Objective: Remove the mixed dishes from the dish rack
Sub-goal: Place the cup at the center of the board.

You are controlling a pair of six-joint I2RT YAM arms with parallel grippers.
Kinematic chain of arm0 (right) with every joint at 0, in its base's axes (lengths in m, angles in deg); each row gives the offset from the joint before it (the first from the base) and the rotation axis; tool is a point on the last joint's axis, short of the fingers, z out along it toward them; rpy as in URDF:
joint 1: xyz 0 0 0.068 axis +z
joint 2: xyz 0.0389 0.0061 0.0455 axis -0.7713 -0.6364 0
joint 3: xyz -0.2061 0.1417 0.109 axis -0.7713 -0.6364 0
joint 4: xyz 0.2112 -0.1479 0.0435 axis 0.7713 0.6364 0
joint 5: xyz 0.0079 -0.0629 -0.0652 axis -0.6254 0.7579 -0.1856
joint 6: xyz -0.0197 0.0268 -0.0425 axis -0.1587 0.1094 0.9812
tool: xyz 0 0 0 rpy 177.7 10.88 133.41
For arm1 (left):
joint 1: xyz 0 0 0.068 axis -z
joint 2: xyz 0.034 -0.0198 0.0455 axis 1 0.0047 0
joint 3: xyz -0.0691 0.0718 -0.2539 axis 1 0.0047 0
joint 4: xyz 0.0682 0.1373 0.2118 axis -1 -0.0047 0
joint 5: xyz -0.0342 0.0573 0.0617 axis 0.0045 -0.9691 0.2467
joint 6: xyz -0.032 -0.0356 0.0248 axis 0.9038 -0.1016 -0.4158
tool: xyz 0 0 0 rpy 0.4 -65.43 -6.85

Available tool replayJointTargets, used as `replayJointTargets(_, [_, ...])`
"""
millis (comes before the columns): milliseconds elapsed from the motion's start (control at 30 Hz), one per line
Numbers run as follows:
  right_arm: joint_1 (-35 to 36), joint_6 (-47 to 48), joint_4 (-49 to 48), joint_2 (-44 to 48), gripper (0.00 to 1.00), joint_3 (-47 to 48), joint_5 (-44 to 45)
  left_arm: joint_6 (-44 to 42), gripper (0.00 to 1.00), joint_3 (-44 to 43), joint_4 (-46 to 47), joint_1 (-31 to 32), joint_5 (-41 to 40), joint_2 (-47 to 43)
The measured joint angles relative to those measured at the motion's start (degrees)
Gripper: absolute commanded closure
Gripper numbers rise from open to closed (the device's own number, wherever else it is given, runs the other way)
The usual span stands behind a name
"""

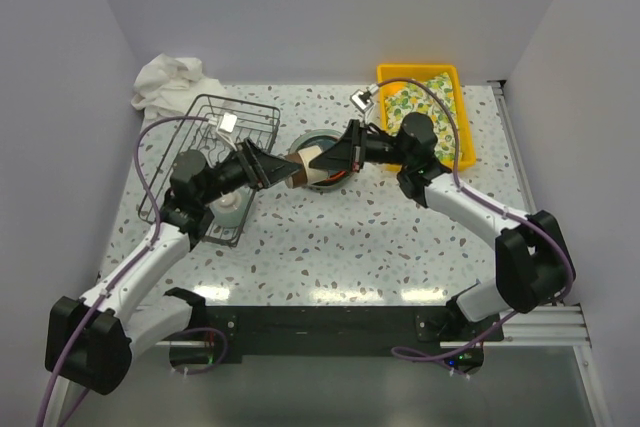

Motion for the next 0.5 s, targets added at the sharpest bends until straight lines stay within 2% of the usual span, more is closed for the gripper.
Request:
replayJointTargets(100, [0.24, 1.31, 1.51, 1.25, 1.00, -0.02, -0.63, -0.90, 0.18, 0.00, 0.02, 0.24, 0.87, -0.28])
replayJointTargets(200, [0.57, 6.29, 7.43, 3.34, 1.00, 0.24, 0.39, -4.26, 0.04, 0.00, -2.62, 0.59, -0.17, -0.72])
replayJointTargets(367, [0.50, 19.69, 28.55, 5.68, 1.00, 3.48, 5.66, -13.40, 0.00, -2.60, -14.21, -0.17, -7.43, -1.01])
replayJointTargets(500, [0.52, 30.60, 46.27, 7.34, 1.00, 8.02, 14.95, -22.91, 0.00, -8.33, -26.62, -0.63, -17.66, -1.86])
